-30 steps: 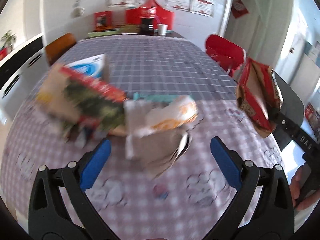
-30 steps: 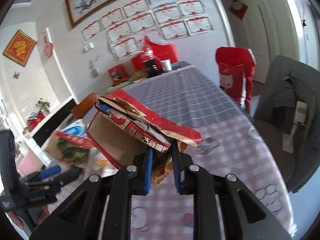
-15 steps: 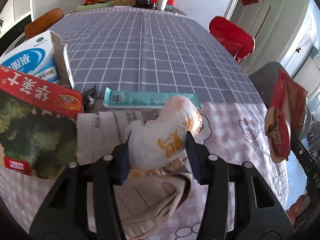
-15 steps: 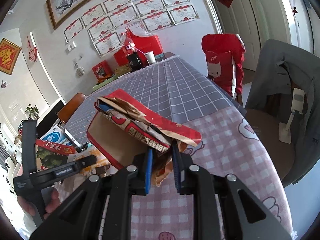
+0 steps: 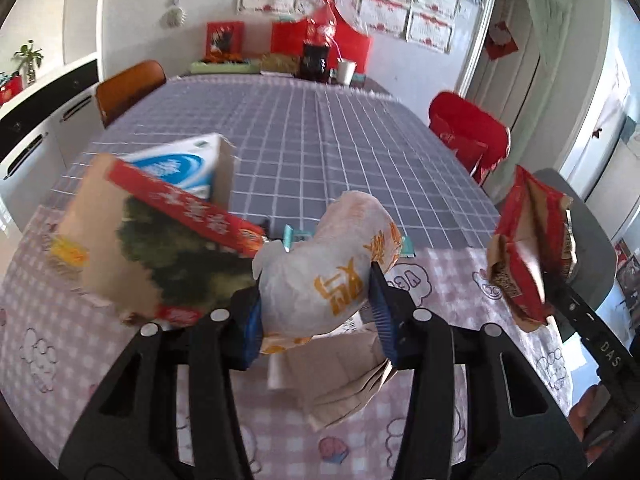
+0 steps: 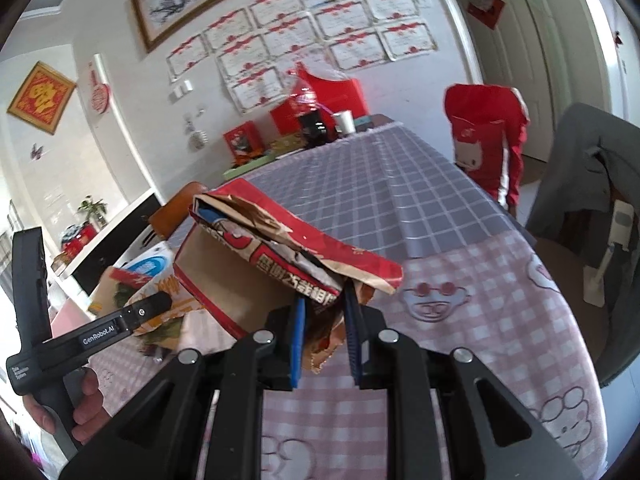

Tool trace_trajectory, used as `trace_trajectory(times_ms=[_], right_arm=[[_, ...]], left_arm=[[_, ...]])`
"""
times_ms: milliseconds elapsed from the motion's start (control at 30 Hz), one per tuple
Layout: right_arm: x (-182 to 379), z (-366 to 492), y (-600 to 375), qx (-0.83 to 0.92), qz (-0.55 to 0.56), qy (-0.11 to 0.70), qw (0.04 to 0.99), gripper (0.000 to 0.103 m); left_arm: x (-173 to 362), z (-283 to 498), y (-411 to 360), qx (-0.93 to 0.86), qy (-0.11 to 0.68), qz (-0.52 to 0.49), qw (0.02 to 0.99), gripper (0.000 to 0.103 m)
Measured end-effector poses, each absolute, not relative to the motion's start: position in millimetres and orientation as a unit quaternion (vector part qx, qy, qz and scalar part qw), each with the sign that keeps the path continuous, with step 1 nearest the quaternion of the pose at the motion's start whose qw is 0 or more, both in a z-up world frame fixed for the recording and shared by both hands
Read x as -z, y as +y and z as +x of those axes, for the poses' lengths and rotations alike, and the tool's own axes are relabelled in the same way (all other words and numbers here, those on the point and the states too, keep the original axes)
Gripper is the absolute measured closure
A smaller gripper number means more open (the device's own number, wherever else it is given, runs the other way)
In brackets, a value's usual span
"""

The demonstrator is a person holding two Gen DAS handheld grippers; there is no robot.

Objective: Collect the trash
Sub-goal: 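Carry both held bags off the table toward the blue floor bin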

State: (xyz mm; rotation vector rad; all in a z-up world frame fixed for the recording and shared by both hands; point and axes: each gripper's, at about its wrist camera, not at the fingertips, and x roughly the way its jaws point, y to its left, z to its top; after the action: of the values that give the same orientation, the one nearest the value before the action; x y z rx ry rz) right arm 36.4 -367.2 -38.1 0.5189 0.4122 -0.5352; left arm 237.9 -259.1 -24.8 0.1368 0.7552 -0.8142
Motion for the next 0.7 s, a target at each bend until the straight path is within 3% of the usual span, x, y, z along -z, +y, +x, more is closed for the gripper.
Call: trace_trajectory(times_ms=[333, 700], right_arm=[[13, 73, -292, 0.184, 0.211, 0.204, 0.938, 0.085], [3, 137, -180, 0.079, 0.161, 0.23, 0.956, 0.085]], left_arm=[[-3, 232, -163, 0.348, 0.317, 0.03, 0.882, 0.058], [4, 237, -28, 0.243, 0.304, -0.017, 0.921, 0.057]])
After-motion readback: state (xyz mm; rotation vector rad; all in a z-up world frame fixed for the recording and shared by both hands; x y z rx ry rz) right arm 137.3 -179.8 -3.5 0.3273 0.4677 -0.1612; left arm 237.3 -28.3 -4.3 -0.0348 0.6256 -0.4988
